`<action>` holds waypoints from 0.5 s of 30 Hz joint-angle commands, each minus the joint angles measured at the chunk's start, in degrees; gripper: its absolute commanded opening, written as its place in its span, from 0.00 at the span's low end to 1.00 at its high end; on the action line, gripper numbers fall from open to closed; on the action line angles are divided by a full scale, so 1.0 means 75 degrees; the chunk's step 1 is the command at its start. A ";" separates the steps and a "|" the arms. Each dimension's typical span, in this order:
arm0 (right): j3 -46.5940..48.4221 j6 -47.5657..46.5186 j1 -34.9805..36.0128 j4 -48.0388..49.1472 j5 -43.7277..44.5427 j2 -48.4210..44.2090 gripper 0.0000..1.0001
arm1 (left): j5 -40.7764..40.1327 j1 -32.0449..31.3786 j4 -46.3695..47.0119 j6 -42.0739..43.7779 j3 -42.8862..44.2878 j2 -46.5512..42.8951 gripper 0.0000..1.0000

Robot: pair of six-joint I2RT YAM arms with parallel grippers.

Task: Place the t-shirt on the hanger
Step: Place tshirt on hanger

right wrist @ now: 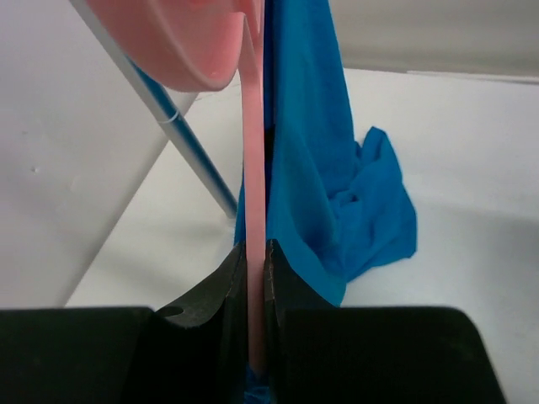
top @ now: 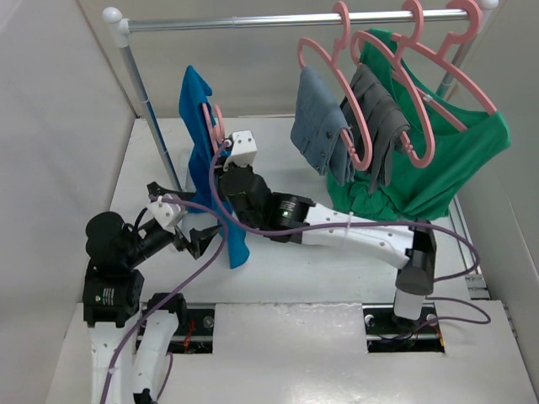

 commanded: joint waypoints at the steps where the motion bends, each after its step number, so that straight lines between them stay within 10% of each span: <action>1: 0.0711 0.0919 0.0031 0.1096 0.0437 0.0339 0.00 | -0.0379 0.0030 -0.0053 0.0794 -0.0085 0.0532 1.00; 15: 0.2282 0.1155 0.0031 0.1096 0.0475 0.1945 0.00 | -0.1525 0.0030 0.0085 0.2857 -0.1139 0.1060 1.00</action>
